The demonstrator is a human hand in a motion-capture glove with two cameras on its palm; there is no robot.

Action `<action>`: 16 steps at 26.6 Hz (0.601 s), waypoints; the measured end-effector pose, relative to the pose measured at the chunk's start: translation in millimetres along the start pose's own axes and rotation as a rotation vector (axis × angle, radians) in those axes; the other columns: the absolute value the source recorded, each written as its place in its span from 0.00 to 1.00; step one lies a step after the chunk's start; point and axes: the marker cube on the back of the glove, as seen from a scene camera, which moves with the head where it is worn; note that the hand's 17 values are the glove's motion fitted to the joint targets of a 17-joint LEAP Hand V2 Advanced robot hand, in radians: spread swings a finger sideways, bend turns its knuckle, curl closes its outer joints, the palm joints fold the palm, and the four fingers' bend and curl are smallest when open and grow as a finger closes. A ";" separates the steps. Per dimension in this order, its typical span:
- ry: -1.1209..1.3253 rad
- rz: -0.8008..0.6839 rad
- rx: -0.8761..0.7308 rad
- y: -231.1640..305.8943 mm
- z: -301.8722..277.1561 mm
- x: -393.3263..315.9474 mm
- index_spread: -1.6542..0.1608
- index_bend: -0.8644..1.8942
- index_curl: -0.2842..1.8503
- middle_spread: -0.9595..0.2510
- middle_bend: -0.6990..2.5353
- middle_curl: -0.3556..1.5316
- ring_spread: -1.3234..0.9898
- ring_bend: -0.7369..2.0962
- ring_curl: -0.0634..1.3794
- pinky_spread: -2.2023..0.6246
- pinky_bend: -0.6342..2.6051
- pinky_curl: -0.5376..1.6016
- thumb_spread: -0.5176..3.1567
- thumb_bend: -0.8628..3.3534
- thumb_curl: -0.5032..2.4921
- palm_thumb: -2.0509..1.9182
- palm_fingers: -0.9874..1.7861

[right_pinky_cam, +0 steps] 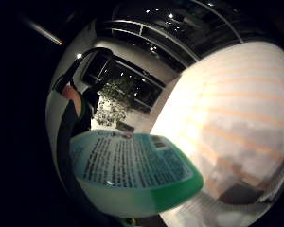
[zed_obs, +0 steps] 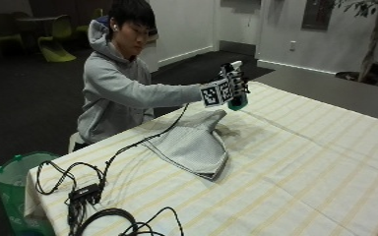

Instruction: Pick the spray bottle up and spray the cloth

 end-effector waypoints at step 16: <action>0.135 0.136 -0.118 2.9 53.9 106.8 0.83 0.49 0.40 0.78 0.41 0.46 0.51 0.44 0.36 0.70 0.28 0.44 0.16 0.20 0.40 0.76 0.81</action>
